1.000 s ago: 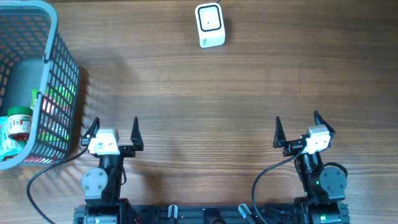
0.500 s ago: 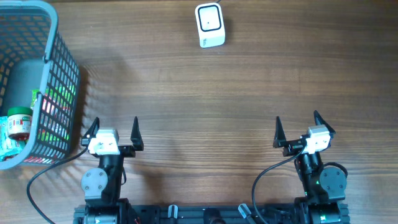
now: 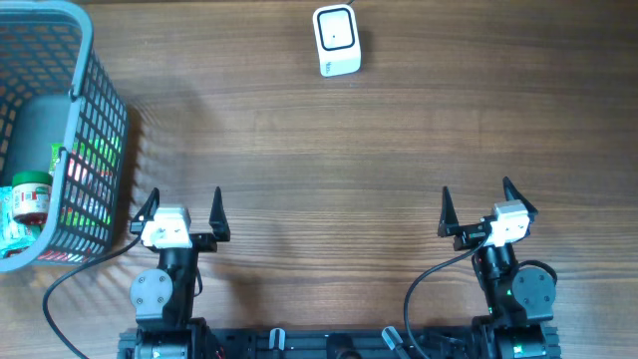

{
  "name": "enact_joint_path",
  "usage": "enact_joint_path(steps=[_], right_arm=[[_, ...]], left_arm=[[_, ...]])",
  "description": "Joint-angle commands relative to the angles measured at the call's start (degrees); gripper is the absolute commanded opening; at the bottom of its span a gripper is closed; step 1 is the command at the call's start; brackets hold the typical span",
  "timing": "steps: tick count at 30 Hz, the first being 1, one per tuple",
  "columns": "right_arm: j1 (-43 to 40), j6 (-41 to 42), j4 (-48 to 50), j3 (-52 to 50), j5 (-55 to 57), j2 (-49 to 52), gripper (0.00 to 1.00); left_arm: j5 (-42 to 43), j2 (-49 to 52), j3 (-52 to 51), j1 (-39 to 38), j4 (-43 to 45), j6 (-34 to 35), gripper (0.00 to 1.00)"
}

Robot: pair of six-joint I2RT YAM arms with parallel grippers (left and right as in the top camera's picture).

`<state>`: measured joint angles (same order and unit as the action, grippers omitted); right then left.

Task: Scan the item barcode

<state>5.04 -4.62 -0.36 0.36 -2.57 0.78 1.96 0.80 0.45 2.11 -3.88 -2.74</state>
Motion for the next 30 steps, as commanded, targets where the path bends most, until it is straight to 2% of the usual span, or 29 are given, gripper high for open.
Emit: enact_joint_path(steps=[1,3,5,6,8,10,12,14,17,21,24,25,27,28,30], right_arm=[[-0.24,-0.31,0.46,-0.07,-0.52,-0.24,1.0],[-0.24,-0.31,0.46,-0.07,-0.52,-0.24,1.0],[-0.24,-0.31,0.46,-0.07,-0.52,-0.24,1.0],[-0.24,-0.31,0.46,-0.07,-0.5,-0.24,1.0],[-0.24,-0.31,0.46,-0.07,-0.52,-0.24,1.0],[-0.24,-0.28,0.46,-0.07,-0.52,-0.24,1.0],[-0.24,-0.31,0.46,-0.07,-0.52,-0.24,1.0],[-0.24,-0.31,0.46,-0.07,-0.5,-0.24,1.0],[-0.24,-0.33,0.46,-0.07,-0.52,-0.24,1.0],[-0.24,-0.31,0.46,-0.07,-0.52,-0.24,1.0],[-0.24,-0.31,0.46,-0.07,-0.52,-0.24,0.99],[-0.24,-0.28,0.46,-0.07,-0.52,-0.24,1.0],[-0.24,-0.31,0.46,-0.07,-0.52,-0.24,1.0],[-0.24,-0.31,0.46,-0.07,-0.52,-0.24,1.0],[-0.24,-0.28,0.46,-0.07,-0.5,-0.24,1.0]], left_arm=[[-0.13,-0.48,-0.11,0.26,-0.48,-0.94,1.0],[-0.07,-0.42,-0.11,0.26,-0.48,-0.83,1.0],[0.31,-0.42,-0.11,0.26,-0.2,2.16,1.0],[2.71,-0.42,-0.11,0.26,-0.09,4.74,1.0],[12.46,-0.42,0.44,0.26,-0.33,16.55,1.0],[17.27,-0.42,1.75,0.26,-2.93,20.98,1.0],[18.23,-0.39,4.13,0.26,-8.61,23.21,1.0],[18.16,0.0,9.7,0.26,-18.6,22.53,1.0],[18.43,2.78,18.8,0.26,-28.06,22.56,1.0],[19.91,16.28,35.26,0.26,-44.33,22.51,1.0],[31.26,33.9,50.25,0.2,-52.96,22.47,1.0],[31.47,38.95,55.45,0.2,-56.08,21.86,1.0],[31.41,46.99,64.67,0.2,-62.99,16.41,1.0],[30.14,52.92,72.32,0.2,-69.16,12.96,1.0],[25.77,60.74,83.69,0.22,-75.69,11.93,1.0]])
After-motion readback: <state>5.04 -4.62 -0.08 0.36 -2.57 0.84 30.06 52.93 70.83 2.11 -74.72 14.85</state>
